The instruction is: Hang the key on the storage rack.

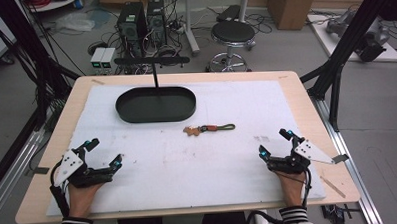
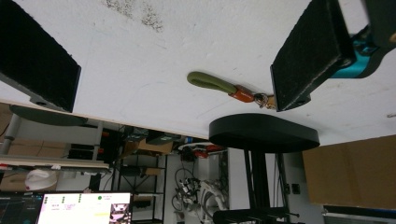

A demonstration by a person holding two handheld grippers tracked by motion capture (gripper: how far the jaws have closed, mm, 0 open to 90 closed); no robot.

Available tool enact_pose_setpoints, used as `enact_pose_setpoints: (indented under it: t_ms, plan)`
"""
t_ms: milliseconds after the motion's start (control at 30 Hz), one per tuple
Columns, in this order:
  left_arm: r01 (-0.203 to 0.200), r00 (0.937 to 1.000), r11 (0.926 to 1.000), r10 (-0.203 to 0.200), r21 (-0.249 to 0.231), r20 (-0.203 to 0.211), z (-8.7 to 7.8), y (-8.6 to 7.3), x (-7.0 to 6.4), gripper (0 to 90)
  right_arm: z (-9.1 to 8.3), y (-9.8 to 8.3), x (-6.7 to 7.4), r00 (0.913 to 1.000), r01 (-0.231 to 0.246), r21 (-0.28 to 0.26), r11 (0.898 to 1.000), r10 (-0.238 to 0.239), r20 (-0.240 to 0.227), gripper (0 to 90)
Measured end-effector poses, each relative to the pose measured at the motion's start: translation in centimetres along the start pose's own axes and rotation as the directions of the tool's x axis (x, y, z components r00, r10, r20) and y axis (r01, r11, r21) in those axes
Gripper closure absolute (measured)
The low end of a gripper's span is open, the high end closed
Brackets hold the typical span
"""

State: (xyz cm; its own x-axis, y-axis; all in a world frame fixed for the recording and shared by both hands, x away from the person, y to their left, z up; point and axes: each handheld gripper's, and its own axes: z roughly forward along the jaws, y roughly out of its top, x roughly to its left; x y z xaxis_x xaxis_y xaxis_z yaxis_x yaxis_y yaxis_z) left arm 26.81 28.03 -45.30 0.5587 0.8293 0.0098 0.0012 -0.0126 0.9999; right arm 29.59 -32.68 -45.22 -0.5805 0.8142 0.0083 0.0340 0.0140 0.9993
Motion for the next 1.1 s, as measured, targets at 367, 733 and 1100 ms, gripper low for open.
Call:
enact_pose_setpoints:
  t_ms: [367, 733, 1100]
  plan:
    - [-0.007, 0.9999, 0.9998, 0.007, -0.021, -0.014, -0.2, -0.1, -0.1, 1.7, 0.1, 3.1, -1.1, 1.0000, 0.008, 0.042, 0.999, -0.007, -0.005, 0.6]
    - [-0.003, 0.9999, 0.9999, 0.003, -0.016, -0.013, -0.1, 0.0, -0.1, 1.7, 2.4, 9.8, -2.9, 0.9923, 0.057, 0.138, 0.989, -0.041, -0.117, 0.6]
    - [-0.002, 0.9999, 0.9999, 0.002, -0.012, -0.015, -0.1, 0.0, -0.1, 1.7, 6.6, 12.6, -4.7, 0.9745, 0.129, 0.246, 0.961, -0.076, -0.211, 0.6]
